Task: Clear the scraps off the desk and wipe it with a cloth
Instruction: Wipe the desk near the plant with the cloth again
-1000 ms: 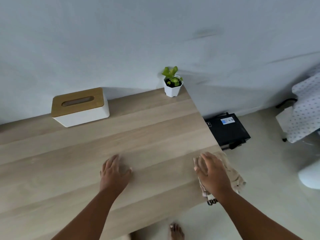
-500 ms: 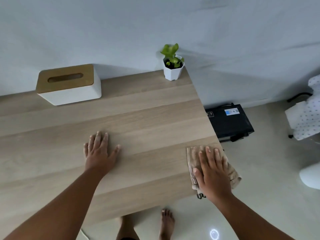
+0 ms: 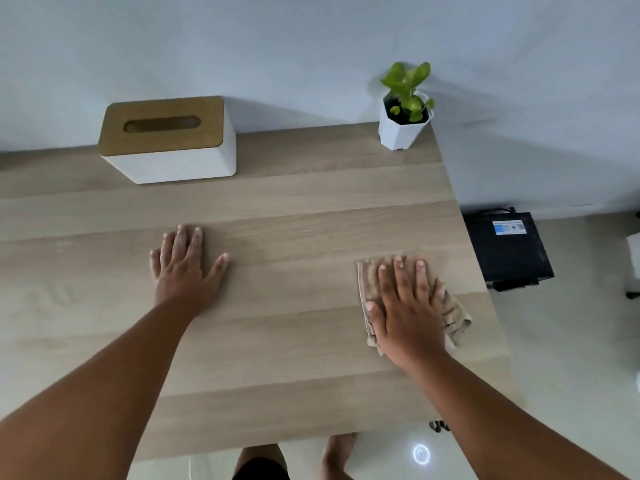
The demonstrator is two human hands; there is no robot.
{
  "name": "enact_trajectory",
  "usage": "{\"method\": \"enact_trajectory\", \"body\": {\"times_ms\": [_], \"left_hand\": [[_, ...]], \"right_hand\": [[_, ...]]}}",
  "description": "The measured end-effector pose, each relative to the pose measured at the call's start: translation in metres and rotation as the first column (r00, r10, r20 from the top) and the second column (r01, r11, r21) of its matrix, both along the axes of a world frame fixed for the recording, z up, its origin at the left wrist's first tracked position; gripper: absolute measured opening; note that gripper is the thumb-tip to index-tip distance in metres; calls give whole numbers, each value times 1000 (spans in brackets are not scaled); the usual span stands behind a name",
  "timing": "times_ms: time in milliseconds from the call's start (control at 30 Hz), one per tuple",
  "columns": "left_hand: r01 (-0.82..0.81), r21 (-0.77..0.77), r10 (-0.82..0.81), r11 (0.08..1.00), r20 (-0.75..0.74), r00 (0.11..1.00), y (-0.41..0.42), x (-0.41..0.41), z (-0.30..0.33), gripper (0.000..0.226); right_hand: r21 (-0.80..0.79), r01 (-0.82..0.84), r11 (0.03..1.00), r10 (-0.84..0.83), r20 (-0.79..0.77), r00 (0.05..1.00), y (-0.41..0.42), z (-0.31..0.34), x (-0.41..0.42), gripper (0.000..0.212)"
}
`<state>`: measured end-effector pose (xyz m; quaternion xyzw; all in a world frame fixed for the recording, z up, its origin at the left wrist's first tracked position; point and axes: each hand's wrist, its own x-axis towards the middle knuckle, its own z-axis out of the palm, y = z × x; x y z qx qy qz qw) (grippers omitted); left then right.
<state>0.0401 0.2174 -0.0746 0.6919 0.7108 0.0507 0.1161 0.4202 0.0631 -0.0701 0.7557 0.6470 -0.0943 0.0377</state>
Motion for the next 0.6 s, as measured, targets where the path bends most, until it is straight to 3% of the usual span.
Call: {"method": "enact_trajectory", "body": {"times_ms": [267, 600], "left_hand": [[34, 64, -27, 997, -103, 994, 20, -18, -14, 95], [36, 56, -30, 998, -108, 994, 22, -17, -11, 97]], "right_hand": [[20, -7, 1000, 7, 16, 1000, 111, -4, -28, 72], [45, -15, 999, 16, -8, 1000, 264, 0, -42, 73]]}}
